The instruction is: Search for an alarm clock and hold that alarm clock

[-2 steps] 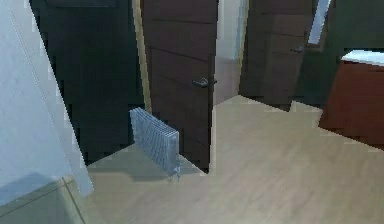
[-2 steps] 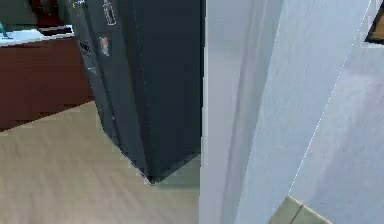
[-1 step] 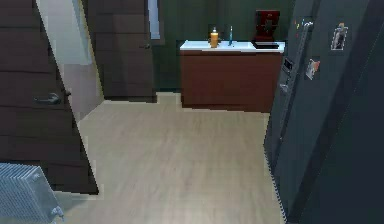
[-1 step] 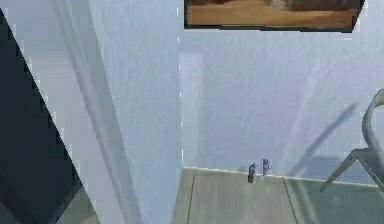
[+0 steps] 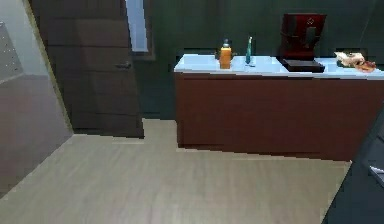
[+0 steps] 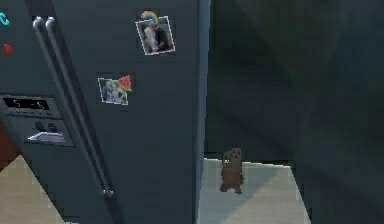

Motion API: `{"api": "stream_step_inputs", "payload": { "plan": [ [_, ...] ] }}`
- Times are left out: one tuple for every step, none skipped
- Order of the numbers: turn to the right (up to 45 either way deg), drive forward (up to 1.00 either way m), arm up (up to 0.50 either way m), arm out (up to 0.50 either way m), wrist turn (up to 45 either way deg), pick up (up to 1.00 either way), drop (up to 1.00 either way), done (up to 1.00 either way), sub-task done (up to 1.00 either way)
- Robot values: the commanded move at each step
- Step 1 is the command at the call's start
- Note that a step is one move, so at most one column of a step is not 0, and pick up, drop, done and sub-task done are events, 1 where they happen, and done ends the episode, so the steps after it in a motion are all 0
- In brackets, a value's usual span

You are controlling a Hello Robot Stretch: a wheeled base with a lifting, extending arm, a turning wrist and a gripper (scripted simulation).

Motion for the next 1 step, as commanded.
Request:
{"api": "stream_step_inputs", "payload": {
  "plan": [
    [3.0,0.0,0.0,0.0,0.0,0.0,0.0,0.0,0.0]
  ]
}}
